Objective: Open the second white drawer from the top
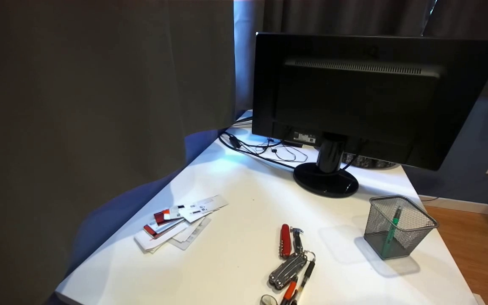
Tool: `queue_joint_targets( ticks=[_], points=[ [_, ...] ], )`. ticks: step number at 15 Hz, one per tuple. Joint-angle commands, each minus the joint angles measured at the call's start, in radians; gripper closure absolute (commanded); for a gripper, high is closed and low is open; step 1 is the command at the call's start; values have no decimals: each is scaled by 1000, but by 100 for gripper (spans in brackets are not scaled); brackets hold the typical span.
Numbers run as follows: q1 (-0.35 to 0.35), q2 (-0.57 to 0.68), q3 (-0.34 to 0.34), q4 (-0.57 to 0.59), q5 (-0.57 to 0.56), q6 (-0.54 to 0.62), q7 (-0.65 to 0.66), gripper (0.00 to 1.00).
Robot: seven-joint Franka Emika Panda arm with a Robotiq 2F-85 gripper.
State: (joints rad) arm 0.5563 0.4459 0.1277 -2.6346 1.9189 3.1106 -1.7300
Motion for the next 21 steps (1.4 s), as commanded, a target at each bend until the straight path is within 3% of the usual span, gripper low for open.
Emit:
queue_joint_targets(
  ticks=[1, 6, 7, 15, 21],
  points=[
    [-7, -113, 88, -106, -101, 47, 43, 0],
    [-24, -189, 160, -162, -170, 32, 72, 0],
    [-34, -145, 170, -113, -147, 41, 27, 0],
    [-59, -155, 250, -113, -174, 61, 44, 0],
    [-52, -143, 239, -107, -146, 41, 27, 0]
  ],
)
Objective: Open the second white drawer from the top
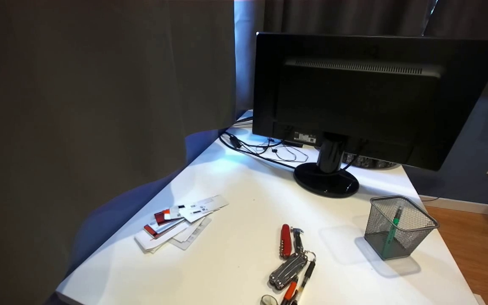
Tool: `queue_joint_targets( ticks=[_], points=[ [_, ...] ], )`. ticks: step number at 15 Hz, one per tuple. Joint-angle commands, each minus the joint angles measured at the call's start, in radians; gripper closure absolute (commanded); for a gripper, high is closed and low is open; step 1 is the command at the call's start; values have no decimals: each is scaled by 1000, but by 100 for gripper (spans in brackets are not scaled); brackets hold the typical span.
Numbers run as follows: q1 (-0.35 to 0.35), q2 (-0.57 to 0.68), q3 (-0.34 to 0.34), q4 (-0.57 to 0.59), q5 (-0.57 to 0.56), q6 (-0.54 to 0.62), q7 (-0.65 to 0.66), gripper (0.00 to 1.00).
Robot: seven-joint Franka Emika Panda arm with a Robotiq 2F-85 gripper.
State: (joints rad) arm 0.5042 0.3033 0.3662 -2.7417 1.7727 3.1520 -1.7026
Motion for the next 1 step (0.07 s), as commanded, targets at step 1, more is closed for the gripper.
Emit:
queue_joint_targets(
  ticks=[1],
  points=[
    [-1, 0, 0, 0, 0, 0, 0, 0]
  ],
)
